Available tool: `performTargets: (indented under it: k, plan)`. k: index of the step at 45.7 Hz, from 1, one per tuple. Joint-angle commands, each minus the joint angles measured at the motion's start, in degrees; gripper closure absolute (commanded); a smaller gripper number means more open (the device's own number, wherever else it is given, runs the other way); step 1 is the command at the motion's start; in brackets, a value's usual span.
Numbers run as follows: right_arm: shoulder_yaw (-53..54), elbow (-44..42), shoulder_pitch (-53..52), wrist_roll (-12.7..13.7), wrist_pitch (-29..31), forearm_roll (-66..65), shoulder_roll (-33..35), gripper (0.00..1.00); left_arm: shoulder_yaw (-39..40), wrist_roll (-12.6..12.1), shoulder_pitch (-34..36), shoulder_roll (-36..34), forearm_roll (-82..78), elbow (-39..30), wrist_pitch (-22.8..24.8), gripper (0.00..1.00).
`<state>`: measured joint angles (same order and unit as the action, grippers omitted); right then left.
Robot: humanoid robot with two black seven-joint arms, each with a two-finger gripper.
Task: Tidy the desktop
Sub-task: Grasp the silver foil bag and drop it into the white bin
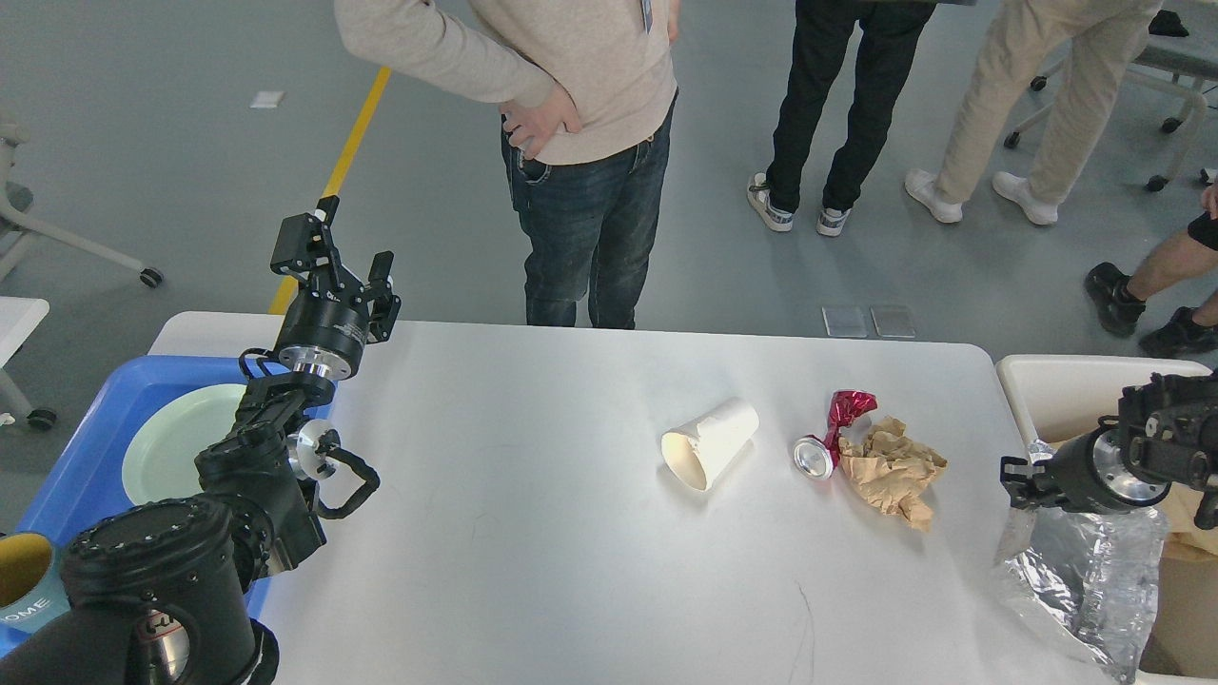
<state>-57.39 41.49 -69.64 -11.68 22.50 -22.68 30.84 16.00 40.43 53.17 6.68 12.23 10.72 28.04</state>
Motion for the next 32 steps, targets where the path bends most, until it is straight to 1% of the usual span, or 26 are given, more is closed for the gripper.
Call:
performTargets:
  k: [1,6,10,14,20,26,30,32]
  plan:
    - [-0.01,3.59,-5.84,-0.1,0.7,-0.35,4.48,1.0,0.0,0.0,0.0,0.0,-0.01,0.0,0.0,0.03]
    - [-0.01,7.73,-14.36,-0.1,3.42,-1.05,9.06,1.0,0.0,0.0,0.0,-0.09,-0.01,0.0,0.0,0.03]
    - [-0.01,8.87,-22.45,-0.1,8.77,-1.66,11.52,1.0,0.0,0.0,0.0,0.0,-0.01,0.0,0.0,0.03]
    - [-0.01,8.79,-29.66,-0.1,14.49,-1.67,13.02,1.0,0.0,0.0,0.0,-0.09,-0.01,0.0,0.0,0.03]
    - [0.08,8.79,-38.45,-0.1,19.15,-1.58,14.07,1.0,0.0,0.0,0.0,-0.09,-0.01,0.0,0.0,0.03]
    - [0.26,9.05,-43.73,0.08,20.57,-1.49,14.6,1.0,0.0,0.0,0.0,-0.09,0.08,0.0,0.0,0.03]
    - [0.52,7.91,-42.86,0.08,18.81,-1.58,14.69,1.0,0.0,0.0,0.0,0.0,0.08,0.0,0.0,0.03]
    - [0.34,6.68,-40.94,0.08,16.54,-1.58,14.69,1.0,0.0,0.0,0.0,0.0,-0.01,0.0,0.0,0.03]
